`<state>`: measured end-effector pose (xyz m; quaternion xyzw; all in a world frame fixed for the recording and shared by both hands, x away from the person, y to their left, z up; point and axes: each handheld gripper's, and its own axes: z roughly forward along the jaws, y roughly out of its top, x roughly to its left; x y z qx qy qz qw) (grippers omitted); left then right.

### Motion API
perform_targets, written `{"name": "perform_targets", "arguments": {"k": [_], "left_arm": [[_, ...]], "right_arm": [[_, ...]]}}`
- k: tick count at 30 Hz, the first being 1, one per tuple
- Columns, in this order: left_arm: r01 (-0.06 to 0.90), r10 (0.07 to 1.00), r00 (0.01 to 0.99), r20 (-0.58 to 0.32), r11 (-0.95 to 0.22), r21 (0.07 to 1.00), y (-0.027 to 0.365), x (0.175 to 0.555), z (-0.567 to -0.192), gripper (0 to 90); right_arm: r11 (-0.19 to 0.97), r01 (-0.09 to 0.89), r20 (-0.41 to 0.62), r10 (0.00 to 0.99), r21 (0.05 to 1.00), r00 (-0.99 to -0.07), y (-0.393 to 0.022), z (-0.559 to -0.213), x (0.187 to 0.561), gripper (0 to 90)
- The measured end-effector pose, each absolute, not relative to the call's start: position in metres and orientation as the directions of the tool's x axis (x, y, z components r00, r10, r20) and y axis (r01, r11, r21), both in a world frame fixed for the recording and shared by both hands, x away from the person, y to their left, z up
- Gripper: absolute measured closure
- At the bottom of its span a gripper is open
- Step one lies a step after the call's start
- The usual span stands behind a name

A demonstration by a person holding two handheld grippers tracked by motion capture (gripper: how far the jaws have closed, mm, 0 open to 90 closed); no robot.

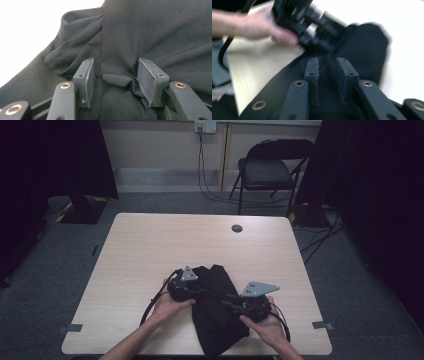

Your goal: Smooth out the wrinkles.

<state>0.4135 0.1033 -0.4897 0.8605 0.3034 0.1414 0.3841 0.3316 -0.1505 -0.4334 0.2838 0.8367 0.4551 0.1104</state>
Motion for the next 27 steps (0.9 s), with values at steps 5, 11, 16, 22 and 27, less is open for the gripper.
{"name": "perform_targets", "arguments": {"k": [5, 11, 16, 22, 27], "left_arm": [[0.430, 0.636, 0.772, -0.009, -0.511, 0.744, 0.105, 0.415, -0.486, 42.9], [0.342, 0.602, 0.798, -0.019, -0.427, 0.837, 0.106, 0.423, -0.449, 45.0], [0.366, 0.552, 0.834, 0.001, -0.554, 0.748, 0.089, 0.437, -0.469, 37.2], [0.402, 0.552, 0.834, -0.014, -0.589, 0.701, 0.097, 0.438, -0.487, 45.4], [0.442, 0.621, 0.783, -0.022, -0.532, 0.722, 0.096, 0.432, -0.491, 50.4]], "right_arm": [[0.514, 0.410, 0.057, 0.570, 0.754, -0.820, -0.144, -0.454, 0.305, 47.5], [0.541, 0.434, 0.001, 0.624, 0.721, -0.781, -0.152, -0.475, 0.296, 31.7], [0.557, 0.432, -0.034, 0.639, 0.709, -0.768, -0.150, -0.485, 0.312, 21.7], [0.590, 0.401, -0.101, 0.639, 0.701, -0.763, -0.150, -0.489, 0.321, 20.1], [0.606, 0.354, -0.153, 0.626, 0.713, -0.765, -0.168, -0.492, 0.355, 15.8]]}}
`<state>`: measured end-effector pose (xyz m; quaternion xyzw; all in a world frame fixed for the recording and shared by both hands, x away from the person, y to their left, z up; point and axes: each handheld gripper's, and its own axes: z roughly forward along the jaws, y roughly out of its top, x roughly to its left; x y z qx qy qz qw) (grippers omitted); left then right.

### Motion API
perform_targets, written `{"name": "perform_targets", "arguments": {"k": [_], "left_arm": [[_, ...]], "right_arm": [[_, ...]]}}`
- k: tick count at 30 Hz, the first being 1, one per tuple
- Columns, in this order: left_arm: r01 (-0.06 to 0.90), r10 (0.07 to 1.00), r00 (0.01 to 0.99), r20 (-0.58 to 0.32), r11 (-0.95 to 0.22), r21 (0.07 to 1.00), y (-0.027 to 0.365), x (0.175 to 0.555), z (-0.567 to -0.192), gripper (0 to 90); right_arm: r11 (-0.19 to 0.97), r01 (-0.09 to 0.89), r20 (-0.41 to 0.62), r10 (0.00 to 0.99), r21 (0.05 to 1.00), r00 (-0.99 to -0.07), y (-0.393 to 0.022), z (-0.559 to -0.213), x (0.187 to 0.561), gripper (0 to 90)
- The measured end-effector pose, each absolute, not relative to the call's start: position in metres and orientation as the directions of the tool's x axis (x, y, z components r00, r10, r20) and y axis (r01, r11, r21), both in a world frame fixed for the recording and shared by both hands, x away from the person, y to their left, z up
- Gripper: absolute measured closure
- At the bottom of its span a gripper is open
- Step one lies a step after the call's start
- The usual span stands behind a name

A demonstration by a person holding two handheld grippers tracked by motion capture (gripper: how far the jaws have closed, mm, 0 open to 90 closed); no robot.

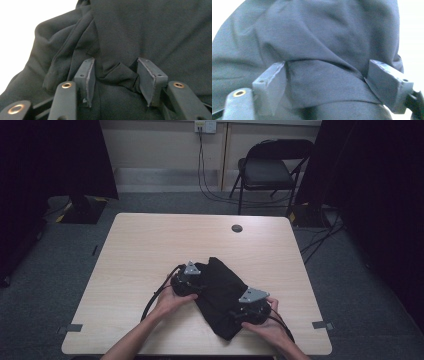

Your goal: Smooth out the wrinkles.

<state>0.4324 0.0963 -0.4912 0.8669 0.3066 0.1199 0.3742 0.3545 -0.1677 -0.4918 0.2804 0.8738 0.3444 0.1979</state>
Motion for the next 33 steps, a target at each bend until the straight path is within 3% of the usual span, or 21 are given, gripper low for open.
{"name": "perform_targets", "arguments": {"k": [8, 14, 16, 17, 18, 19, 20, 21, 22, 24, 27, 31, 33], "left_arm": [[0.479, 0.633, 0.771, -0.075, -0.498, 0.723, 0.096, 0.411, -0.490, 53.5], [0.468, 0.608, 0.790, -0.077, -0.518, 0.716, 0.096, 0.394, -0.483, 53.2], [0.457, 0.598, 0.799, -0.063, -0.535, 0.711, 0.099, 0.393, -0.475, 50.8], [0.457, 0.598, 0.799, -0.063, -0.535, 0.711, 0.099, 0.393, -0.475, 50.3], [0.422, 0.579, 0.814, -0.041, -0.541, 0.727, 0.101, 0.392, -0.466, 50.8], [0.422, 0.579, 0.814, -0.041, -0.541, 0.727, 0.101, 0.392, -0.466, 51.6], [0.380, 0.572, 0.820, 0.002, -0.547, 0.746, 0.102, 0.393, -0.454, 51.7], [0.380, 0.572, 0.820, 0.002, -0.547, 0.746, 0.102, 0.393, -0.454, 52.9], [0.371, 0.586, 0.810, -0.015, -0.493, 0.787, 0.102, 0.400, -0.439, 54.3], [0.357, 0.601, 0.799, -0.007, -0.466, 0.809, 0.099, 0.407, -0.428, 54.8], [0.332, 0.620, 0.784, -0.007, -0.410, 0.850, 0.093, 0.420, -0.415, 54.0], [0.287, 0.583, 0.812, 0.022, -0.432, 0.855, 0.080, 0.435, -0.418, 49.2], [0.300, 0.558, 0.830, 0.025, -0.483, 0.823, 0.068, 0.444, -0.434, 49.1]], "right_arm": [[0.566, 0.426, -0.145, 0.704, 0.706, -0.695, -0.205, -0.484, 0.376, 14.1], [0.427, 0.445, -0.078, 0.785, 0.787, -0.615, -0.232, -0.458, 0.358, 20.4], [0.380, 0.418, -0.065, 0.799, 0.825, -0.598, -0.234, -0.446, 0.353, 32.1], [0.380, 0.418, -0.065, 0.799, 0.825, -0.598, -0.234, -0.446, 0.353, 32.1], [0.360, 0.390, -0.050, 0.786, 0.848, -0.617, -0.230, -0.438, 0.355, 49.1], [0.360, 0.390, -0.050, 0.786, 0.848, -0.617, -0.230, -0.438, 0.355, 49.1], [0.362, 0.385, -0.040, 0.771, 0.849, -0.636, -0.223, -0.434, 0.361, 65.6], [0.362, 0.385, -0.040, 0.771, 0.849, -0.636, -0.223, -0.434, 0.361, 65.6], [0.340, 0.401, -0.010, 0.773, 0.851, -0.635, -0.214, -0.435, 0.370, 72.9], [0.353, 0.422, -0.001, 0.768, 0.835, -0.640, -0.205, -0.441, 0.376, 73.4], [0.389, 0.447, -0.027, 0.778, 0.806, -0.628, -0.199, -0.452, 0.374, 55.3], [0.418, 0.477, -0.049, 0.789, 0.773, -0.612, -0.199, -0.467, 0.369, 41.4], [0.417, 0.481, -0.050, 0.793, 0.771, -0.607, -0.200, -0.470, 0.369, 39.1]]}}
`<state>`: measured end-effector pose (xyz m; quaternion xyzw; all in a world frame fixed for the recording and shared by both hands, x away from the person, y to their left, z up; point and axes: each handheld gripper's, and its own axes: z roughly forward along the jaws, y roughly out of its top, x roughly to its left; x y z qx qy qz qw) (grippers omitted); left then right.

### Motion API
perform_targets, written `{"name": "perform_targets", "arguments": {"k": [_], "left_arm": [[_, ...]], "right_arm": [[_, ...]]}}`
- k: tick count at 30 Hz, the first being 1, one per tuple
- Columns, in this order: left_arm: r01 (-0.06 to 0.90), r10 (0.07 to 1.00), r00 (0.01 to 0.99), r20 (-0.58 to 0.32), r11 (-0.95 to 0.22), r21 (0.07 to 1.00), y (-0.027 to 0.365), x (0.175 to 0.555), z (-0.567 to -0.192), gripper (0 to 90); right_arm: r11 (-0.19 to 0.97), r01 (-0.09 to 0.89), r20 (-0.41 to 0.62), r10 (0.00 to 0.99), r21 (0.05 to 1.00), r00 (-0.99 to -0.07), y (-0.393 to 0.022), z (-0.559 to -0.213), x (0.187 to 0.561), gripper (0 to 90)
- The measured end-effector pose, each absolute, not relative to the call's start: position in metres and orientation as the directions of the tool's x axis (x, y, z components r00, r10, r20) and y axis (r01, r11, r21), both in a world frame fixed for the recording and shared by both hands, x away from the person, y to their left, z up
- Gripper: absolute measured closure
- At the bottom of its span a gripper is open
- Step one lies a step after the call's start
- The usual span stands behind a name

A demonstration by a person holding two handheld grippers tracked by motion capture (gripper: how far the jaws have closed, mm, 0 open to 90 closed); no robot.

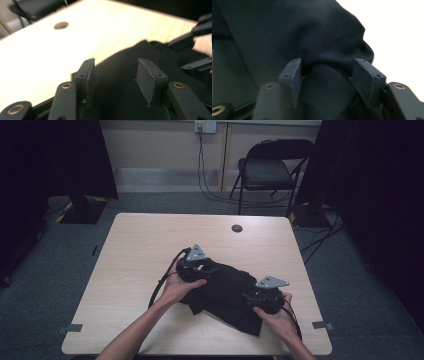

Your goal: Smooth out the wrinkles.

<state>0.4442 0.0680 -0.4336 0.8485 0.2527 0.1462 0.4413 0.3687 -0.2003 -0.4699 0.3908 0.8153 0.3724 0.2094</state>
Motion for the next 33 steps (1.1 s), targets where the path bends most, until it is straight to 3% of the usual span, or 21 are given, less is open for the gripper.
{"name": "perform_targets", "arguments": {"k": [3, 7, 12, 14, 15, 19, 33], "left_arm": [[0.300, 0.528, 0.846, 0.069, -0.581, 0.757, 0.060, 0.445, -0.461, 44.5], [0.309, 0.516, 0.855, 0.045, -0.579, 0.755, 0.070, 0.439, -0.469, 40.0], [0.339, 0.552, 0.833, 0.037, -0.563, 0.754, 0.078, 0.429, -0.485, 32.7], [0.351, 0.561, 0.827, 0.029, -0.557, 0.753, 0.080, 0.428, -0.489, 32.4], [0.399, 0.581, 0.814, -0.029, -0.521, 0.755, 0.087, 0.426, -0.493, 32.2], [0.401, 0.591, 0.806, -0.040, -0.495, 0.771, 0.092, 0.421, -0.496, 32.8], [0.389, 0.575, 0.815, -0.069, -0.455, 0.801, 0.110, 0.416, -0.459, 31.3]], "right_arm": [[0.400, 0.512, -0.014, 0.798, 0.760, -0.602, -0.207, -0.480, 0.372, 28.9], [0.415, 0.509, -0.017, 0.788, 0.754, -0.616, -0.206, -0.490, 0.376, 21.6], [0.434, 0.489, -0.046, 0.782, 0.757, -0.621, -0.204, -0.495, 0.384, 21.0], [0.434, 0.479, -0.053, 0.781, 0.763, -0.623, -0.205, -0.496, 0.385, 20.9], [0.425, 0.472, -0.054, 0.784, 0.772, -0.618, -0.207, -0.497, 0.388, 20.8], [0.430, 0.454, -0.073, 0.783, 0.780, -0.618, -0.207, -0.495, 0.385, 20.7], [0.341, 0.444, -0.031, 0.819, 0.829, -0.573, -0.218, -0.464, 0.369, 15.2]]}}
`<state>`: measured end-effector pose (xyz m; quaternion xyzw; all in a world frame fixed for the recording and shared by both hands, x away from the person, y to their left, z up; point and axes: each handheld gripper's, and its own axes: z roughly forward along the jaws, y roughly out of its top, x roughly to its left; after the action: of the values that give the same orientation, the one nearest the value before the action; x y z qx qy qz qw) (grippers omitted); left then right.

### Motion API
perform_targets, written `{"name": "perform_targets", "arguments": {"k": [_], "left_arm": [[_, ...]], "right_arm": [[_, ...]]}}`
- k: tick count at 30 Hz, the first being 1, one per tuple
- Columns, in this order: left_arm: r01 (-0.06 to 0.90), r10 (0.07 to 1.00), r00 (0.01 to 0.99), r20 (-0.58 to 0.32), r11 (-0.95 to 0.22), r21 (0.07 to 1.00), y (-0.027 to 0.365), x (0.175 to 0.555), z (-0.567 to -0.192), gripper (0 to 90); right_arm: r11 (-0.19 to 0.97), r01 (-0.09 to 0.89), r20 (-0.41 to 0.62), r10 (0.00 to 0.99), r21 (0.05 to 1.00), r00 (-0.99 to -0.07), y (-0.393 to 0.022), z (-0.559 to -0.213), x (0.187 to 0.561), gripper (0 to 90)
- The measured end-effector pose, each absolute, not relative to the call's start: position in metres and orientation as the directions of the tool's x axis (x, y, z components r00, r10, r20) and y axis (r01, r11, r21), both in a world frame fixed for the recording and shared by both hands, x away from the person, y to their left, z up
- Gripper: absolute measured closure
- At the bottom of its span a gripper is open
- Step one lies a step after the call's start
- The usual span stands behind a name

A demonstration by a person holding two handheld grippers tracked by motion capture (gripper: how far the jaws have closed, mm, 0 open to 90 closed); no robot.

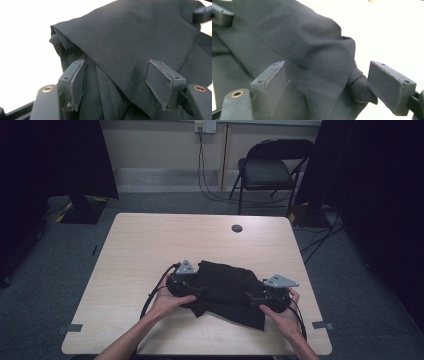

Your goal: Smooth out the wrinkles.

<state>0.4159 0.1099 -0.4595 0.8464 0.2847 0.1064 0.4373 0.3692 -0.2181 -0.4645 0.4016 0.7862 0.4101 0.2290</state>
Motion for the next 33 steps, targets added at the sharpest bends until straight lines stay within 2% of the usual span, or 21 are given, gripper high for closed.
{"name": "perform_targets", "arguments": {"k": [6, 11, 17, 21, 23, 26, 29, 32, 33], "left_arm": [[0.383, 0.591, 0.804, -0.069, -0.425, 0.821, 0.124, 0.414, -0.446, 31.3], [0.384, 0.613, 0.790, -0.030, -0.456, 0.803, 0.145, 0.409, -0.445, 30.4], [0.476, 0.717, 0.696, -0.031, -0.430, 0.767, 0.205, 0.409, -0.457, 29.6], [0.520, 0.755, 0.656, -0.023, -0.430, 0.738, 0.229, 0.409, -0.466, 28.9], [0.572, 0.783, 0.622, 0.002, -0.456, 0.682, 0.248, 0.414, -0.482, 30.5], [0.612, 0.806, 0.591, -0.006, -0.444, 0.655, 0.255, 0.420, -0.490, 29.8], [0.607, 0.820, 0.572, -0.002, -0.422, 0.674, 0.257, 0.420, -0.492, 29.7], [0.604, 0.846, 0.532, -0.006, -0.375, 0.703, 0.257, 0.415, -0.497, 26.6], [0.597, 0.853, 0.522, -0.008, -0.359, 0.717, 0.258, 0.415, -0.500, 21.5]], "right_arm": [[0.293, 0.440, -0.002, 0.834, 0.849, -0.551, -0.230, -0.456, 0.366, 15.3], [0.263, 0.453, 0.001, 0.864, 0.852, -0.503, -0.247, -0.452, 0.364, 16.8], [0.220, 0.510, 0.007, 0.914, 0.832, -0.405, -0.286, -0.461, 0.359, 16.4], [0.208, 0.558, 0.003, 0.936, 0.803, -0.353, -0.302, -0.473, 0.366, 16.7], [0.212, 0.599, -0.006, 0.945, 0.773, -0.326, -0.310, -0.483, 0.373, 17.9], [0.225, 0.619, -0.026, 0.949, 0.753, -0.313, -0.310, -0.490, 0.376, 18.0], [0.252, 0.652, -0.049, 0.949, 0.716, -0.313, -0.307, -0.499, 0.378, 17.0], [0.219, 0.649, -0.019, 0.954, 0.729, -0.301, -0.308, -0.502, 0.377, 16.6], [0.209, 0.638, -0.013, 0.954, 0.741, -0.298, -0.308, -0.504, 0.377, 15.8]]}}
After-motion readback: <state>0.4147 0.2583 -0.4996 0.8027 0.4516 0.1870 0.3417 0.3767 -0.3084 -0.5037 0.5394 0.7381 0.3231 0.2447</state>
